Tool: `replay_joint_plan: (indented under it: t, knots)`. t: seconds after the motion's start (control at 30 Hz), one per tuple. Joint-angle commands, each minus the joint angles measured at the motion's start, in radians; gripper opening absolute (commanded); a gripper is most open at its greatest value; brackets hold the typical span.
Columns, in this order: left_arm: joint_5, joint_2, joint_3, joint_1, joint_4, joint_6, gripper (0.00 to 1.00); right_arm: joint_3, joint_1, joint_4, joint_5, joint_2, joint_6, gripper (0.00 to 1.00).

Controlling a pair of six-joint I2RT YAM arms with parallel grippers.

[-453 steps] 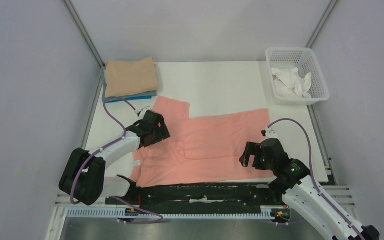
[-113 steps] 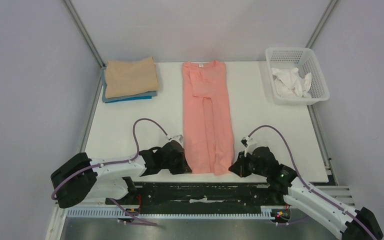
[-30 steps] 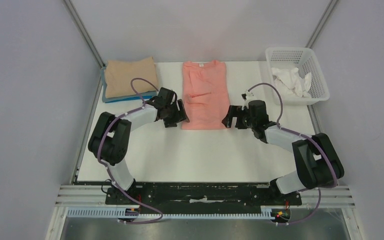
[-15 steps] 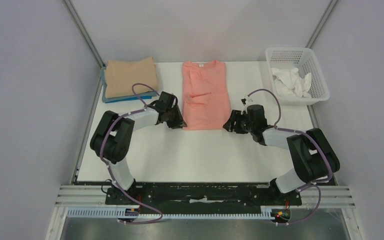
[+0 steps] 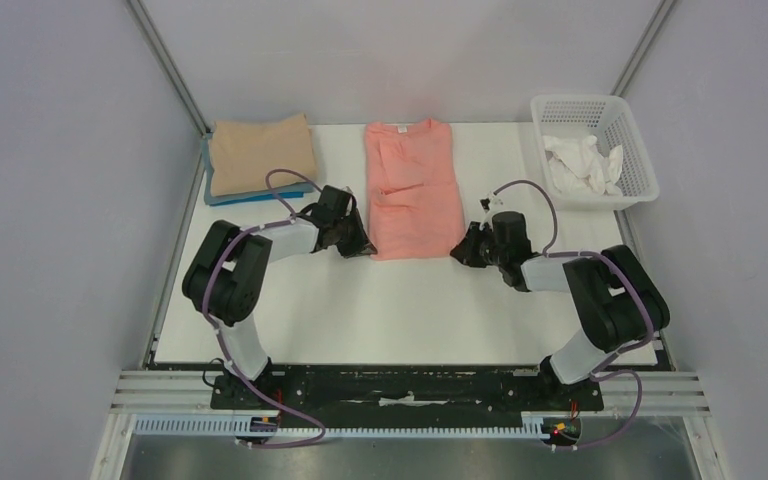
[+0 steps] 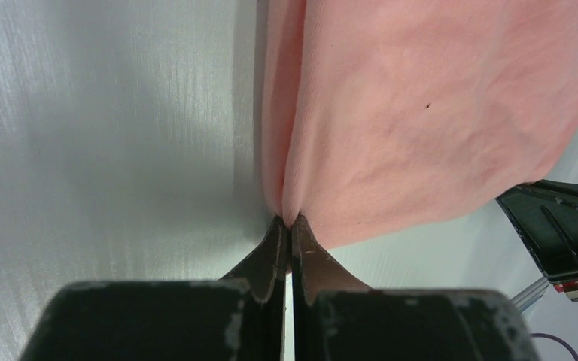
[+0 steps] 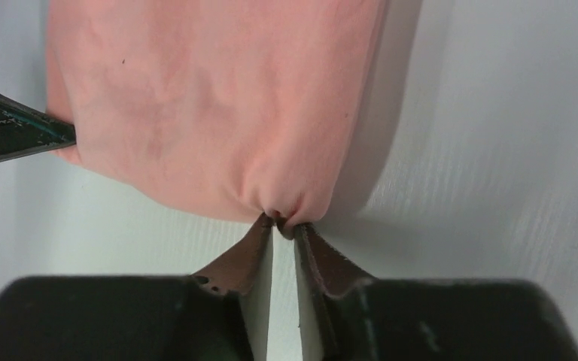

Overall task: Fold and stack the t-shirts
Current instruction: Grab one side of the 2/3 rectangular tshirt with both arms, then fold the long partially folded tshirt into a neat square

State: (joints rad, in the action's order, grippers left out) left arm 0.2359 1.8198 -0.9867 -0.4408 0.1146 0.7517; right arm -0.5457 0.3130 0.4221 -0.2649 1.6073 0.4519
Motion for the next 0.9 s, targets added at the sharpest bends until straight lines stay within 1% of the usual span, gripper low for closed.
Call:
replay_joint_plan:
  t: [0.0, 0.03, 0.13, 0.23, 0.3, 0.37, 0.5, 0.6, 0.7, 0.77, 0.87]
  knots:
    - [-0.049, 0.015, 0.055, -0.009, 0.036, 0.002, 0.02, 0.015, 0.010, 0.008, 0.025, 0.038, -0.022, 0.08]
    - [-0.050, 0.011, 0.062, -0.009, 0.033, 0.002, 0.02, 0.027, 0.013, 0.013, 0.018, 0.029, -0.023, 0.00]
    - [-0.036, -0.033, 0.119, -0.015, 0.014, 0.005, 0.02, 0.096, 0.039, 0.019, 0.014, -0.052, -0.023, 0.00]
    - [-0.104, -0.134, 0.208, -0.049, 0.015, 0.022, 0.02, 0.199, 0.052, -0.003, 0.008, -0.181, 0.008, 0.00]
    - [-0.139, -0.211, 0.282, -0.077, 0.014, 0.042, 0.02, 0.255, 0.070, -0.069, 0.030, -0.297, 0.016, 0.00]
    - [-0.173, -0.297, 0.354, -0.108, 0.014, 0.074, 0.02, 0.310, 0.117, -0.145, 0.095, -0.410, 0.023, 0.00]
    - [-0.265, -0.479, 0.492, -0.216, 0.040, 0.154, 0.02, 0.417, 0.215, -0.282, 0.133, -0.627, 0.061, 0.00]
    - [-0.322, -0.614, 0.582, -0.329, 0.068, 0.233, 0.02, 0.501, 0.285, -0.378, 0.128, -0.805, 0.128, 0.00]
    - [-0.352, -0.723, 0.662, -0.407, 0.067, 0.312, 0.02, 0.541, 0.318, -0.459, 0.124, -0.975, 0.178, 0.00]
    - [-0.348, -0.779, 0.691, -0.428, 0.055, 0.334, 0.02, 0.574, 0.327, -0.459, 0.113, -1.055, 0.190, 0.00]
    - [-0.344, -0.819, 0.674, -0.446, 0.058, 0.334, 0.02, 0.560, 0.330, -0.430, 0.065, -1.084, 0.189, 0.00]
